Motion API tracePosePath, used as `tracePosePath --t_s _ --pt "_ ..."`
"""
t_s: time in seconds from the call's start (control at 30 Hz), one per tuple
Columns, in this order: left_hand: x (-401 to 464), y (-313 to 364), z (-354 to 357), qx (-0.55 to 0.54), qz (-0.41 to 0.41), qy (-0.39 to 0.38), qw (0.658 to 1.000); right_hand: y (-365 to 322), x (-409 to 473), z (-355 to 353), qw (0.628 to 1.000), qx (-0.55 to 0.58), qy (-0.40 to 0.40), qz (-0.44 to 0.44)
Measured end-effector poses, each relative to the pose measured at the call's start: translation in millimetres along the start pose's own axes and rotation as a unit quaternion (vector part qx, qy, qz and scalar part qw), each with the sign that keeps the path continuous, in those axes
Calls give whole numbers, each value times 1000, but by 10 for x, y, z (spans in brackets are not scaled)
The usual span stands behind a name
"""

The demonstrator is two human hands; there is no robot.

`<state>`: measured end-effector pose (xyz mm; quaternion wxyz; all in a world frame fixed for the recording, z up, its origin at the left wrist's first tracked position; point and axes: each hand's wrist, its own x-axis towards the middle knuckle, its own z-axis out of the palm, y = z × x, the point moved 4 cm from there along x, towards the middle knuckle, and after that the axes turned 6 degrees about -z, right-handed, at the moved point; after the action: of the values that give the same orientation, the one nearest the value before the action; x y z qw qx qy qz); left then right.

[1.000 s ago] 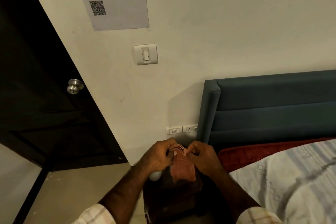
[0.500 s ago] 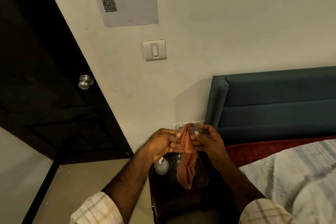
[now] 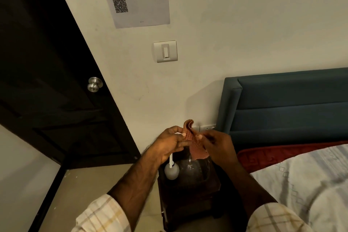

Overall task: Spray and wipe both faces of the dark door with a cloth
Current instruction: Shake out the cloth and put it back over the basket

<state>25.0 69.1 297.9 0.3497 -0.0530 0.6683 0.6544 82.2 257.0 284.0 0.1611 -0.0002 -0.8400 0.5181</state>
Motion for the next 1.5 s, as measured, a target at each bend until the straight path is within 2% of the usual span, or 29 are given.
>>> tracePosePath --t_s 0.1,0.2,0.3,0.37,0.5,0.6,0.63,0.8,0.93,1.03,1.17,1.3,1.5 --pt "-44 63 -262 33 57 55 996 283 83 -244 993 3 80 81" --pt "-6 116 -523 125 115 121 978 477 105 -397 978 68 140 138" --pt "53 209 -585 188 154 162 956 351 155 -376 990 64 80 98" --pt "88 280 -592 218 164 171 947 302 211 -341 993 62 28 101" --pt "125 373 -669 261 168 188 932 265 254 -334 988 91 2 121" --pt "120 381 -706 293 166 177 925 244 285 -392 996 -47 25 70" --pt "121 375 -743 304 164 175 922 237 303 -410 996 -62 25 55" --pt "32 412 -944 306 172 119 928 267 387 -514 999 -3 -28 35" --pt "-45 472 -971 301 206 77 928 246 471 -565 1000 13 1 27" --pt "-56 487 -977 329 240 57 912 178 565 -588 1000 -14 11 7" --pt "-62 474 -992 368 262 31 891 135 672 -554 995 -96 -30 -20" --pt "-23 430 -1041 411 218 14 885 165 749 -541 980 -179 -88 -13" --pt "28 362 -1057 440 167 14 882 137 783 -467 965 -223 -134 -16"
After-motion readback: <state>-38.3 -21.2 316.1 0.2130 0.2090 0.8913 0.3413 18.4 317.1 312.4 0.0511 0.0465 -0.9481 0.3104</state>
